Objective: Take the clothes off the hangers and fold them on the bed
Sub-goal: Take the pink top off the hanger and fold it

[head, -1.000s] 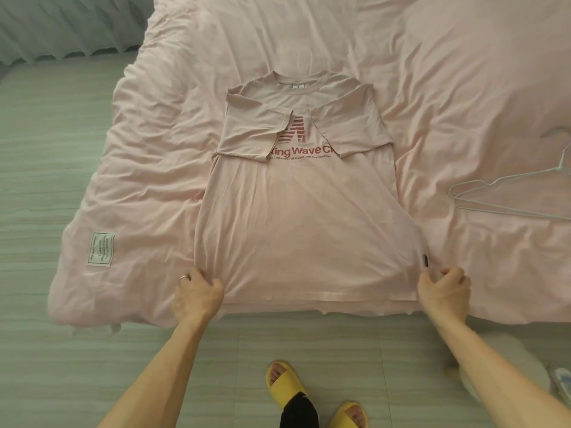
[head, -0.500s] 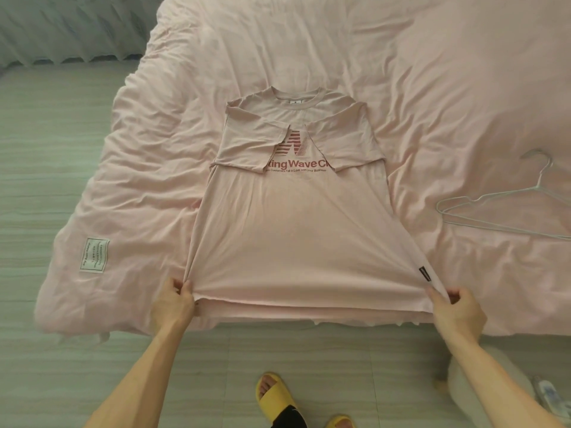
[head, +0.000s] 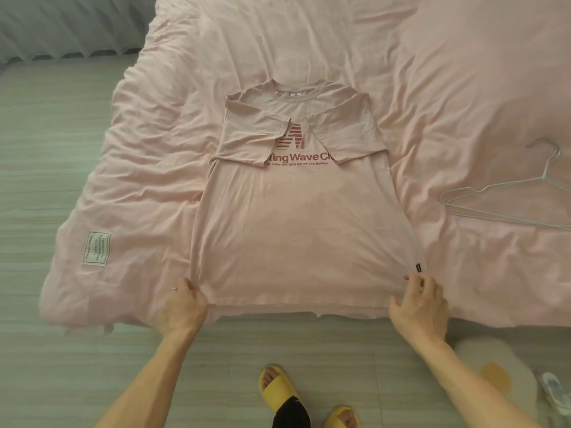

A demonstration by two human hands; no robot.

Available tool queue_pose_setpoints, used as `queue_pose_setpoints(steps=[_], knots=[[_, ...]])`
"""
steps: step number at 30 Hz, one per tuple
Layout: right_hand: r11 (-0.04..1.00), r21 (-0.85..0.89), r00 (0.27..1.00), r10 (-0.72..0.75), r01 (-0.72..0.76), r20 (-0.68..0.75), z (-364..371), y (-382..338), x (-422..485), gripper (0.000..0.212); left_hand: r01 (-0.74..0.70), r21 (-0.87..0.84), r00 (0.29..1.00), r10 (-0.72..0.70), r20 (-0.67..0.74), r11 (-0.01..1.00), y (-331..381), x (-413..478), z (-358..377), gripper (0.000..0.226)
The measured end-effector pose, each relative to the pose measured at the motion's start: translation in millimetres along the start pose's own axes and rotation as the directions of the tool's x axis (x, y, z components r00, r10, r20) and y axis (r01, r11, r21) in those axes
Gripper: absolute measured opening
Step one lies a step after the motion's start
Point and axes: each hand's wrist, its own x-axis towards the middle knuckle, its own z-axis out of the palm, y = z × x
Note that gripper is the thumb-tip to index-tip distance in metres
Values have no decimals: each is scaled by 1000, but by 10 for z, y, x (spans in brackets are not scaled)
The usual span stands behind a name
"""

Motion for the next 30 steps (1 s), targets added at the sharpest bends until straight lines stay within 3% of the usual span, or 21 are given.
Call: queue_pose_setpoints(steps=[3, 6, 9, 14, 21, 27, 30], knots=[[970, -55, 971, -234, 236, 50, 125, -193, -80, 53, -245, 113, 969, 245, 10, 963, 199, -123, 158, 26], [932, -67, 931, -349, 357, 107, 248, -418, -144, 51, -504, 272, 862, 498, 96, 820, 250, -222, 325, 59], [893, -81, 891, -428, 443, 154, 332, -625, -163, 54, -636, 377, 760, 631, 156, 673, 244, -192, 404, 61], [838, -172, 855, -502, 519, 135, 441, -824, -114, 38, -685, 508, 683, 703, 198, 522, 220, -4, 335, 39], [814, -91, 819, -564, 573, 107, 490, -829, -282, 27, -761, 466, 567, 812, 139, 451, -63, 36, 207, 26], [831, -78, 823, -526, 551, 215, 457, -900, -334, 31, -752, 509, 533, 841, 96, 419, -186, 82, 188, 28], [859, -160, 845, -416, 487, 337, 383, -943, -274, 36, -731, 542, 578, 799, 168, 415, -103, 59, 212, 33]])
